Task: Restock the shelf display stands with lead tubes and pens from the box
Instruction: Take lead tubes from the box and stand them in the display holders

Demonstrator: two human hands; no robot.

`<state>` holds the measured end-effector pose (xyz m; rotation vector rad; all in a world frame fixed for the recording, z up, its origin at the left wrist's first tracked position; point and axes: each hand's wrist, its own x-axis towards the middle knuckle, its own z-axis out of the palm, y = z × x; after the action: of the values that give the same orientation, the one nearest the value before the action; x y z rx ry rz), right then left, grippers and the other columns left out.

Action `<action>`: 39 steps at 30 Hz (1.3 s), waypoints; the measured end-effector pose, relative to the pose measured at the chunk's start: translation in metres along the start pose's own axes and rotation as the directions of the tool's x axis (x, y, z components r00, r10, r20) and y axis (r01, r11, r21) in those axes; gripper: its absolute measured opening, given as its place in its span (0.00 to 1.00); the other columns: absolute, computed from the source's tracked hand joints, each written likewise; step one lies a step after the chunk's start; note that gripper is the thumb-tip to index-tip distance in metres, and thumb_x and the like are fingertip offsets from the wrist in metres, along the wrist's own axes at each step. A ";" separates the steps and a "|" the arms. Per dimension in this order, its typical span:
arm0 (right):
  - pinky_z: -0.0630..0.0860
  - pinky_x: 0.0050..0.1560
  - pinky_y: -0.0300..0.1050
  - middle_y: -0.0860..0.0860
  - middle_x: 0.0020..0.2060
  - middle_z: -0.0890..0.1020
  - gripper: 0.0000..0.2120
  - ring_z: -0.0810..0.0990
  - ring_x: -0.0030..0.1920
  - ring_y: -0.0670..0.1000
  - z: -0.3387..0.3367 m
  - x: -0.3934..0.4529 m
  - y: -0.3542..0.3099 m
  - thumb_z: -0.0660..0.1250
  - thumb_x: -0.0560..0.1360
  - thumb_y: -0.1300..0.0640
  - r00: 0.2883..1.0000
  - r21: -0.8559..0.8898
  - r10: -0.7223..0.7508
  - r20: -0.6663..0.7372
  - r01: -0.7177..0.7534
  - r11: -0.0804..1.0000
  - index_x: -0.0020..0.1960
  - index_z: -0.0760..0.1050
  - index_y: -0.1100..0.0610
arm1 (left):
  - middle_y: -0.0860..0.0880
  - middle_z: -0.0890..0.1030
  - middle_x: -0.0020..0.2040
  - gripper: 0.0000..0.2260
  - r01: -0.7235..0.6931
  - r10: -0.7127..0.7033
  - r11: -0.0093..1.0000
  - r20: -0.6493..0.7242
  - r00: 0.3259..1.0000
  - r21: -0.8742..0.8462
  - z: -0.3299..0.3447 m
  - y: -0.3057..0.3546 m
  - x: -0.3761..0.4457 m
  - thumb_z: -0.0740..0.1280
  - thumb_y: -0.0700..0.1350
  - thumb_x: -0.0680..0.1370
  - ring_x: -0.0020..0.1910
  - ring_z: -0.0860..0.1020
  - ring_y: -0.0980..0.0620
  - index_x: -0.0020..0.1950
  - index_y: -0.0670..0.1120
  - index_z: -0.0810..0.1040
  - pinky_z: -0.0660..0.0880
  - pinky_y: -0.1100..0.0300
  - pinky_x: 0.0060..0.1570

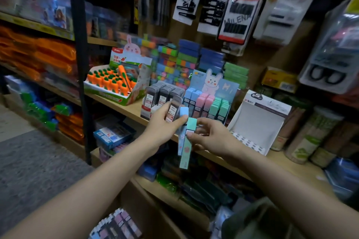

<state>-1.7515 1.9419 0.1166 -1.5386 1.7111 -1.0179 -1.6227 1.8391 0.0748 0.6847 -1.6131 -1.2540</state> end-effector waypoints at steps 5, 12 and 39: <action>0.83 0.37 0.46 0.55 0.48 0.78 0.18 0.85 0.39 0.51 -0.038 0.009 0.003 0.70 0.75 0.62 0.943 0.002 -0.054 -0.330 0.058 0.998 0.61 0.69 0.51 | 0.53 0.82 0.43 0.07 0.007 -0.008 0.999 -0.030 1.000 -0.044 -0.007 0.007 0.015 0.71 0.46 0.76 0.46 0.81 0.53 0.51 0.56 0.77 0.75 0.62 0.40; 0.75 0.36 0.32 0.41 0.41 0.75 0.20 0.79 0.43 0.38 -0.068 0.025 0.035 0.72 0.74 0.58 0.724 -0.432 -0.410 -0.555 0.171 0.886 0.55 0.65 0.41 | 0.50 0.82 0.45 0.07 0.070 -0.068 0.994 0.028 0.997 -0.085 -0.006 0.007 0.022 0.71 0.46 0.76 0.48 0.80 0.49 0.48 0.58 0.77 0.72 0.58 0.40; 0.75 0.42 0.32 0.45 0.45 0.76 0.20 0.78 0.43 0.43 -0.054 0.049 0.087 0.76 0.70 0.60 0.743 -0.479 -0.401 -0.536 0.124 0.869 0.56 0.72 0.47 | 0.54 0.78 0.37 0.07 0.135 -0.136 0.986 0.002 0.991 -0.096 -0.013 -0.013 0.023 0.71 0.43 0.76 0.28 0.75 0.66 0.52 0.53 0.79 0.70 0.71 0.27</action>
<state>-1.8481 1.9037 0.0724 -1.8994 2.3237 -1.5191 -1.6218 1.8098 0.0703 0.7466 -1.5124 -1.4177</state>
